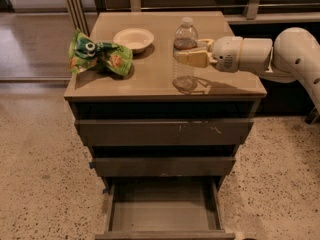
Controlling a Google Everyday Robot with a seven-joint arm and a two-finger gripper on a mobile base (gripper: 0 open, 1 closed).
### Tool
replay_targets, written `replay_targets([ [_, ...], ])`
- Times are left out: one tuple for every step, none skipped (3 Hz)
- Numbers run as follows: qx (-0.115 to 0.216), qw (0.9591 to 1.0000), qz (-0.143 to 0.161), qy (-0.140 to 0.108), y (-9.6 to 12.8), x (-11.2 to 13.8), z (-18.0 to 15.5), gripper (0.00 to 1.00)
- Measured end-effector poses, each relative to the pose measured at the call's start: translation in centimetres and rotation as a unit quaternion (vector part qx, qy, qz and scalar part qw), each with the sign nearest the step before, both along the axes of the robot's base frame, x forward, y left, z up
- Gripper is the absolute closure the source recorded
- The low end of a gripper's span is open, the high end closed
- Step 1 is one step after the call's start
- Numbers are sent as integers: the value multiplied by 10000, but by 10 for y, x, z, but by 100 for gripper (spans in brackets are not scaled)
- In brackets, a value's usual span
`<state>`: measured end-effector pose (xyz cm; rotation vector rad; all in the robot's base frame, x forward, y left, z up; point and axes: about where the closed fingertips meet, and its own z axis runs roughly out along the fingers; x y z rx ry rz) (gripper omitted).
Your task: Pick water bottle from bottom drawer and place on counter
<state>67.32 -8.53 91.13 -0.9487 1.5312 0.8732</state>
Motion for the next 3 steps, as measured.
replay_targets([
  [0,10000,0,0,0,0,0,13],
  [0,10000,0,0,0,0,0,0],
  [0,10000,1,0,0,0,0,0],
])
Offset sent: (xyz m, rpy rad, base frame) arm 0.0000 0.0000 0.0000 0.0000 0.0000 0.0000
